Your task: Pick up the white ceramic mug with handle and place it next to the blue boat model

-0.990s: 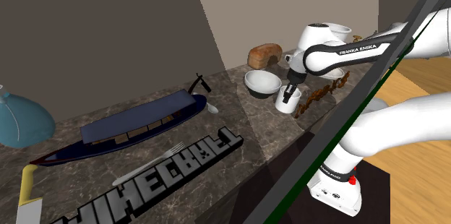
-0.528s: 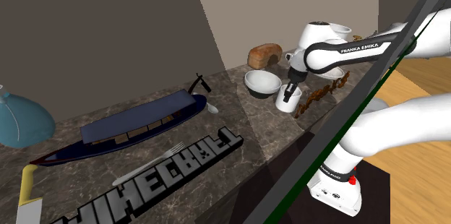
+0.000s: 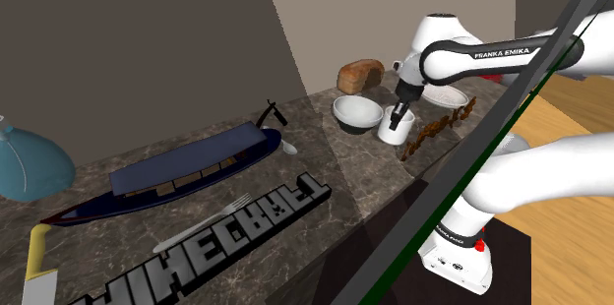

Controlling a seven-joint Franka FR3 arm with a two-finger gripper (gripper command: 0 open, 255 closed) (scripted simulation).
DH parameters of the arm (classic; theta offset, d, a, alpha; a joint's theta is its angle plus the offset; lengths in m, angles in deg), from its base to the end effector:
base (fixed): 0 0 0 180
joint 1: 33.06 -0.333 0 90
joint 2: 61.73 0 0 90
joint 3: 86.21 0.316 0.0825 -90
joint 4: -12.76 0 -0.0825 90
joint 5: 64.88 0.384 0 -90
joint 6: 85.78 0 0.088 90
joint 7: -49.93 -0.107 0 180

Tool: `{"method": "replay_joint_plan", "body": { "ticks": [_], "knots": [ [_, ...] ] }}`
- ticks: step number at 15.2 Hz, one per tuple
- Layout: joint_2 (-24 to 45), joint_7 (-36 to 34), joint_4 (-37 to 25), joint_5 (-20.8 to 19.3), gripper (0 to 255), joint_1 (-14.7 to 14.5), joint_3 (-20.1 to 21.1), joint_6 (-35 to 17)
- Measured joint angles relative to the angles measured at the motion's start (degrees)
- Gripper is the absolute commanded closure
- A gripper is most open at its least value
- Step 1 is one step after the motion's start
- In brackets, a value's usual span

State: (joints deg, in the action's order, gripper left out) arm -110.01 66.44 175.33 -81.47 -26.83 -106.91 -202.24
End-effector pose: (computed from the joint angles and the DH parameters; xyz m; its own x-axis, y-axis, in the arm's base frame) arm 0.2675 -0.1377 0.4038 0.9980 0.0593 0.0227 0.0593 -0.9982 0.0007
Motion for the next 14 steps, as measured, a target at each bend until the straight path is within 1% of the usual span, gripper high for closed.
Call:
{"method": "replay_joint_plan", "body": {
  "ticks": [14],
  "knots": [
    [-2.96, 0.22, -9.41, 2.83, 255, -1.1, 2.96, 12.29]
  ]
}}
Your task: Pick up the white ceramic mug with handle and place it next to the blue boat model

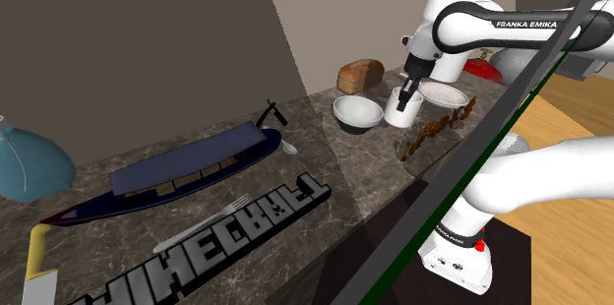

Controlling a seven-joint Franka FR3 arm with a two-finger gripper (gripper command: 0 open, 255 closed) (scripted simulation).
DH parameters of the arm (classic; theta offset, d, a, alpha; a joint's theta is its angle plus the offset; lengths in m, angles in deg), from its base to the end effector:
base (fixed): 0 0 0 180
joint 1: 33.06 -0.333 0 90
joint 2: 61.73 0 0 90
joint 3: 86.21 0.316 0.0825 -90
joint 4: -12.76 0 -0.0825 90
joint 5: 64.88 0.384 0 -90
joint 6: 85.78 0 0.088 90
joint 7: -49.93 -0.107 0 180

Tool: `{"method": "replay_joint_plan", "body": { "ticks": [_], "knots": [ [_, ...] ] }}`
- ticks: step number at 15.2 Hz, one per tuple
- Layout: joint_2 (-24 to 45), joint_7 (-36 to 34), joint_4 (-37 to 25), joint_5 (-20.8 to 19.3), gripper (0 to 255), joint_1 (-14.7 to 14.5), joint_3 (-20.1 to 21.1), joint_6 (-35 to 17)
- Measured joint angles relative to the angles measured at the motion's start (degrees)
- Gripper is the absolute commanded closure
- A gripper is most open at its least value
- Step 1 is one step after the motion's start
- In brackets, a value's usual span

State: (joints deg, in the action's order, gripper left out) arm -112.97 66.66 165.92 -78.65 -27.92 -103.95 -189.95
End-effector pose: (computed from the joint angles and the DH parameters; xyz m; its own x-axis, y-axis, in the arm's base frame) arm 0.2665 -0.1371 0.4793 0.9980 0.0593 0.0228 0.0593 -0.9982 0.0009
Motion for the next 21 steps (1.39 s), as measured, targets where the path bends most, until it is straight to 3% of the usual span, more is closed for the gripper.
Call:
{"method": "replay_joint_plan", "body": {
  "ticks": [9, 21],
  "knots": [
    [0.48, 0.22, -6.84, 1.38, 255, -0.71, 1.32, 6.36],
    [10.86, -13.89, -12.43, 11.22, 255, -8.19, 13.92, 2.51]
  ]
}}
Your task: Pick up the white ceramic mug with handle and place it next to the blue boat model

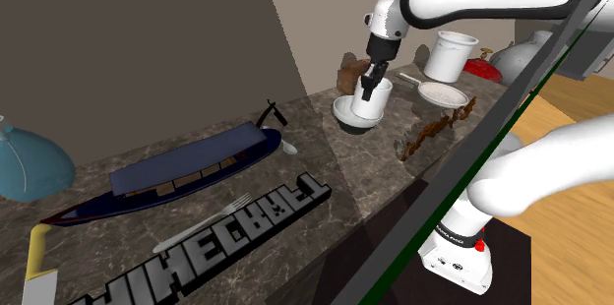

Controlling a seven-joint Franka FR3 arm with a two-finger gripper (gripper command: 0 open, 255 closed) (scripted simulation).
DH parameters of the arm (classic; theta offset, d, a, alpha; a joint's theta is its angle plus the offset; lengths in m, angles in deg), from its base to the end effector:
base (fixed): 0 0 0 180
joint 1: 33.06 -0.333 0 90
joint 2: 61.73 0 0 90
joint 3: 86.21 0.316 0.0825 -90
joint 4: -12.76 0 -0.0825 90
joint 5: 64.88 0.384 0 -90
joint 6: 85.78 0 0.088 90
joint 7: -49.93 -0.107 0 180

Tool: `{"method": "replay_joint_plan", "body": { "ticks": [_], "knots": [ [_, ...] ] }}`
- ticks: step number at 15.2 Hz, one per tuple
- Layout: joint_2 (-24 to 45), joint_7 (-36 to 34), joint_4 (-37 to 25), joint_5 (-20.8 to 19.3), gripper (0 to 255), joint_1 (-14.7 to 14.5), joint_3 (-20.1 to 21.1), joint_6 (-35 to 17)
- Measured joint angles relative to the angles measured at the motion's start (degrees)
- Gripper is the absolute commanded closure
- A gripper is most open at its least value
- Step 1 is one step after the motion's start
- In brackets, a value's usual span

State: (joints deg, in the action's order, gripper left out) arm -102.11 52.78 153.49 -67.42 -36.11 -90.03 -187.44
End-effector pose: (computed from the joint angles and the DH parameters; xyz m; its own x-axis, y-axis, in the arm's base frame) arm 0.3414 -0.0117 0.5337 0.9980 0.0601 0.0219 0.0601 -0.9982 0.0015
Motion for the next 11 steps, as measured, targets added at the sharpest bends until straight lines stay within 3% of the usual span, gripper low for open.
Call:
{"method": "replay_joint_plan", "body": {
  "ticks": [11],
  "knots": [
    [15.05, -11.6, -10.73, 4.79, 255, -4.57, 9.5, -4.35]
  ]
}}
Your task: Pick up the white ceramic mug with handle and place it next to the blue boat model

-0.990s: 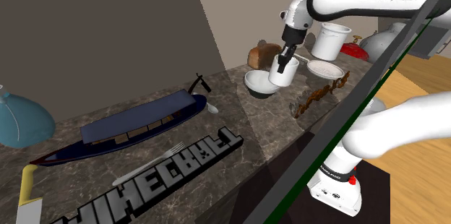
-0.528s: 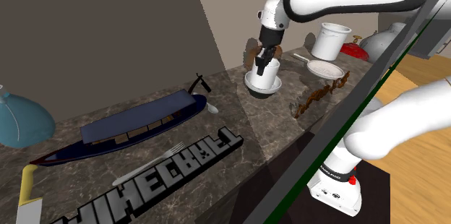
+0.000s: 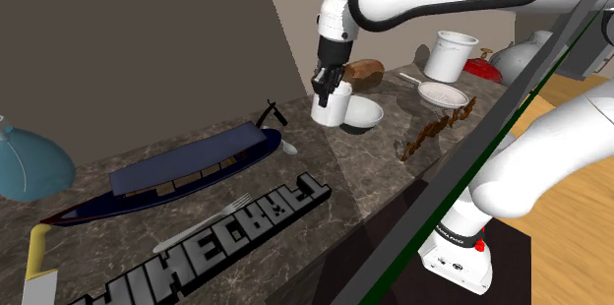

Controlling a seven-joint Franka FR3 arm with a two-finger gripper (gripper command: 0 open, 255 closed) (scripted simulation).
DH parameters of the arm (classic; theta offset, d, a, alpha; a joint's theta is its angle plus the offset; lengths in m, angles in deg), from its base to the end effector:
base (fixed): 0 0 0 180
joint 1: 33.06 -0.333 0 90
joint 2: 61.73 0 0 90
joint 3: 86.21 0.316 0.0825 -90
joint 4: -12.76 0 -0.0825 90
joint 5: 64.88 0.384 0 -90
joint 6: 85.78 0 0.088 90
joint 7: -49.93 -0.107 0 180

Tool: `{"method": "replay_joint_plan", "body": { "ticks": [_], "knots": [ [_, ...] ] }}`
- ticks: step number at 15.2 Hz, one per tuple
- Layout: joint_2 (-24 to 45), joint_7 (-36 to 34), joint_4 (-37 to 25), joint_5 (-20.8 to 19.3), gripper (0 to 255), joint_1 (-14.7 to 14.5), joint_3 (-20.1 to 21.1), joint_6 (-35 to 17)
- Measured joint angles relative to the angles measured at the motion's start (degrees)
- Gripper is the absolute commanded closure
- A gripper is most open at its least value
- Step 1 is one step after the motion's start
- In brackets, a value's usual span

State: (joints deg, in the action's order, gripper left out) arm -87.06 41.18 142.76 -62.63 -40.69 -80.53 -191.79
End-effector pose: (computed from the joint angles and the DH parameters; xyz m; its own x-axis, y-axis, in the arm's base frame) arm 0.4096 0.1046 0.5305 0.9979 0.0601 0.0221 0.0601 -0.9982 0.0010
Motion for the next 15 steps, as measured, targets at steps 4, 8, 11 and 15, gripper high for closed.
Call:
{"method": "replay_joint_plan", "body": {
  "ticks": [4, 8, 11, 15],
  "knots": [
    [0.76, -0.63, 2.17, 0.2, 255, -0.24, 0.55, -2.94],
    [1.14, -0.41, 5.03, 0.2, 255, -0.18, 0.5, -6.16],
    [1.71, -0.55, 6.75, 0.24, 255, -0.24, 0.67, -8.45],
    [2.65, -0.63, 9.08, 0.28, 255, -0.27, 0.84, -11.72]
  ]
}}
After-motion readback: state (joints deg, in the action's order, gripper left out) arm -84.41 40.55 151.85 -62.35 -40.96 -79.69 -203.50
